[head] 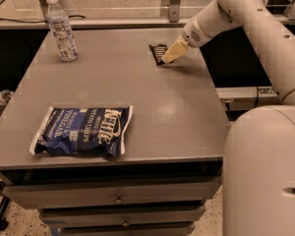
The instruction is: Pick rxbar chocolate
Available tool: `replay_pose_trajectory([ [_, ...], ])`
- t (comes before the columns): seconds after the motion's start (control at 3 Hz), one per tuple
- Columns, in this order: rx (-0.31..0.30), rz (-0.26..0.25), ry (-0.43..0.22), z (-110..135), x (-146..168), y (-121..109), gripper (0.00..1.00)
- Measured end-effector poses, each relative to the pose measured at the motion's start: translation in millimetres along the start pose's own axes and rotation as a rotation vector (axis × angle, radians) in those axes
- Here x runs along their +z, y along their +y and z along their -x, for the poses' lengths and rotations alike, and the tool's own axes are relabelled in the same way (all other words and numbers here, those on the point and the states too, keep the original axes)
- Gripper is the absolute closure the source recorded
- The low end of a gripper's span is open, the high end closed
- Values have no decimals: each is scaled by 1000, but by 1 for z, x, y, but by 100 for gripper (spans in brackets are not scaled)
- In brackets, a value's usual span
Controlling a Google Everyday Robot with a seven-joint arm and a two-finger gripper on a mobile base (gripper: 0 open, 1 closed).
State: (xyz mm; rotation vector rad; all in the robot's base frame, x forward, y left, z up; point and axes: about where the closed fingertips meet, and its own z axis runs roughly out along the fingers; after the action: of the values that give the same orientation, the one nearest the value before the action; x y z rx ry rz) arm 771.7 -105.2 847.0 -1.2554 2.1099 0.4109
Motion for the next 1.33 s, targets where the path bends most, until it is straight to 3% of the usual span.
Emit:
replay_pose_trajectory([
  [0.67,25,-18,7,-14,-2,-8,86],
  [1.0,36,-17,12,-20,-2,-8,100],
  [1.33,36,-17,12,-18,-3,-8,100],
])
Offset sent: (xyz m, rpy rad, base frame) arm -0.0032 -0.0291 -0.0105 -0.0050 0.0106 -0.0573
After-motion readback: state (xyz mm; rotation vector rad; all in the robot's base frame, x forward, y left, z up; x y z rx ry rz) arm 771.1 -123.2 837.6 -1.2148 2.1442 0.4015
